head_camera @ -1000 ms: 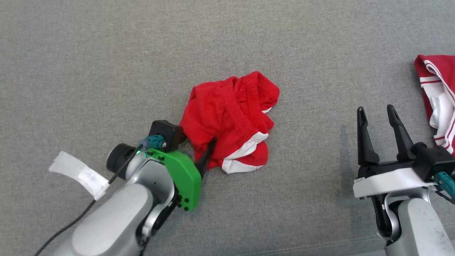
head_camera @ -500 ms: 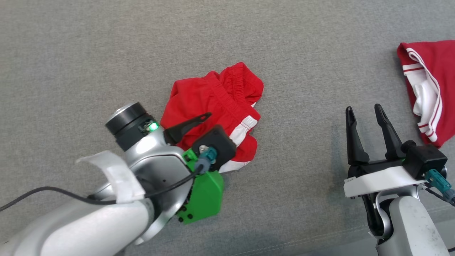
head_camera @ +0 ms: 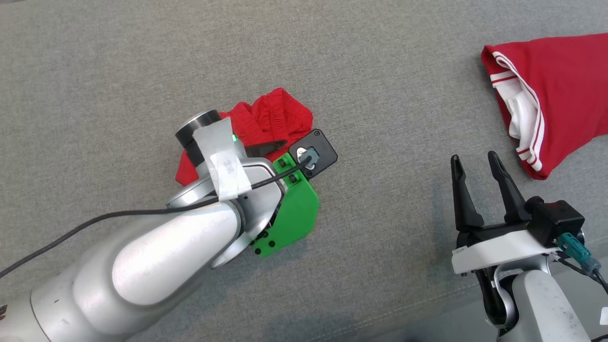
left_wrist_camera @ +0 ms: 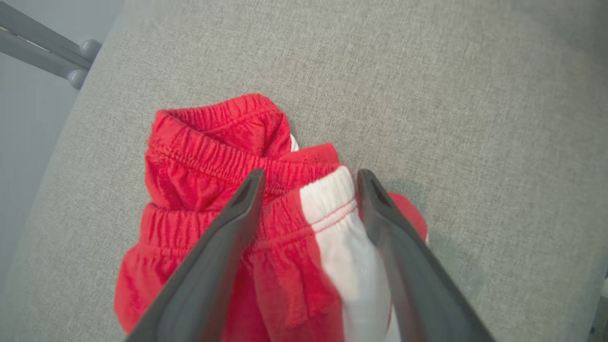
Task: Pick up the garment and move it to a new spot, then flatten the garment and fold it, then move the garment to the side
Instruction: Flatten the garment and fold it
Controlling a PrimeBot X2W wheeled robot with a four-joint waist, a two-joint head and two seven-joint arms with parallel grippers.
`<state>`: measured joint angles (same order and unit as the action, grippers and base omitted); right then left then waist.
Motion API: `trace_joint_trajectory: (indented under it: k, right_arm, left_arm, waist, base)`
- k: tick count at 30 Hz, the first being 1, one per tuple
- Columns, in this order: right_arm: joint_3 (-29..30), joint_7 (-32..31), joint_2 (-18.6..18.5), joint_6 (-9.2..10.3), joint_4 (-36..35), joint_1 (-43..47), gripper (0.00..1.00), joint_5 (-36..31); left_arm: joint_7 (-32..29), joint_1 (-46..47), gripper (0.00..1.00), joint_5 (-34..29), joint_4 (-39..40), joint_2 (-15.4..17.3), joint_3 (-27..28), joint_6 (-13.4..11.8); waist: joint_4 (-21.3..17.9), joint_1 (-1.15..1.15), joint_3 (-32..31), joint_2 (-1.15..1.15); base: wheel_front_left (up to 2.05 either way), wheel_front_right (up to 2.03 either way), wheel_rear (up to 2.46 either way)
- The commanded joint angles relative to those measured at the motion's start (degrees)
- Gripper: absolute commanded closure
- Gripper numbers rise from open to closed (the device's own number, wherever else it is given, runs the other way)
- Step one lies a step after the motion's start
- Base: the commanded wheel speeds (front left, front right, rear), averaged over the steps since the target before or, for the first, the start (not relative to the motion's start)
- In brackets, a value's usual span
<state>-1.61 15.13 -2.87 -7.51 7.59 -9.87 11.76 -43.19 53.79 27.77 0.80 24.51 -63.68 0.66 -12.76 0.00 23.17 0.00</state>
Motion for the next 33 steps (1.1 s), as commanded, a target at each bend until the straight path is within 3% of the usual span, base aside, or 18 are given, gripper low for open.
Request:
trace_joint_trajectory:
  k: [1, 2, 3, 4, 9, 14, 18, 22, 28, 33]
  right_arm:
    - [0.1, 0.0, -0.1, 0.04, 0.2, 0.2, 0.0, 0.5]
    - [0.2, 0.0, -0.1, 0.04, 0.2, 0.3, 0.0, 0.6]
    - [0.4, 0.0, -0.1, 0.04, 0.3, 0.3, 0.0, 0.7]
    - [0.6, 0.0, -0.1, 0.04, 0.3, 0.5, 0.0, 0.8]
    - [1.7, 0.0, -0.1, 0.04, 0.4, 1.1, 0.0, -0.1]
    - [1.7, 0.0, -0.1, 0.04, 0.7, 0.7, 0.0, -0.8]
    - [0.2, 0.0, -0.1, 0.04, 1.1, -0.7, 0.0, 0.0]
    - [-1.8, 0.0, -0.1, 0.04, 1.5, -2.1, 0.0, 1.5]
    - [-4.0, 0.0, -0.1, 0.04, 2.3, -3.4, 0.0, 4.8]
    - [-3.7, 0.0, -0.1, 0.04, 2.3, -3.5, 0.0, 6.7]
  left_arm:
    - [-0.2, 0.5, 0.0, 0.5, -1.1, 0.2, -0.1, 0.3]
    - [-0.5, 0.2, 0.08, 0.8, -2.2, 0.4, 0.0, 0.3]
    - [-0.7, -0.1, 0.59, 1.0, -3.0, 0.9, -0.3, 0.5]
    - [-1.0, -0.5, 1.0, 1.6, -3.7, 1.1, -0.4, 0.7]
    - [-2.9, -1.8, 1.0, 4.8, -3.6, 2.6, 0.3, 1.5]
    - [-0.6, -0.8, 1.0, 13.4, -1.3, 1.3, 8.2, -0.9]
    - [1.3, 0.1, 1.0, 25.4, 0.8, -3.2, 18.9, -4.8]
    - [3.2, 3.2, 1.0, 29.3, 2.3, -7.7, 25.1, -9.6]
    - [10.9, 7.4, 1.0, 29.6, 0.7, -16.9, 31.2, -17.5]
    - [19.4, 8.2, 1.0, 25.8, -3.2, -18.7, 33.9, -21.2]
  waist:
    - [-0.2, 0.0, -0.1, 0.0]
    - [-0.2, 0.0, -0.1, 0.0]
    - [-0.2, 0.0, -0.2, 0.0]
    - [-0.1, 0.0, -0.3, 0.0]
    - [1.4, 0.0, -1.4, 0.0]
    - [3.0, 0.0, -3.3, 0.0]
    - [2.9, 0.0, -4.4, 0.0]
    - [1.6, 0.0, -4.7, 0.0]
    - [-1.4, 0.0, -4.5, 0.0]
    - [-3.2, 0.0, -3.5, 0.0]
  base:
    - [0.0, 0.0, 0.0]
    - [0.0, 0.0, 0.0]
    - [0.0, 0.0, 0.0]
    - [0.0, 0.0, 0.0]
    - [0.0, 0.0, 0.0]
    - [0.0, 0.0, 0.0]
    - [0.0, 0.0, 0.0]
    - [0.0, 0.0, 0.0]
    - [0.0, 0.0, 0.0]
    - [0.0, 0.0, 0.0]
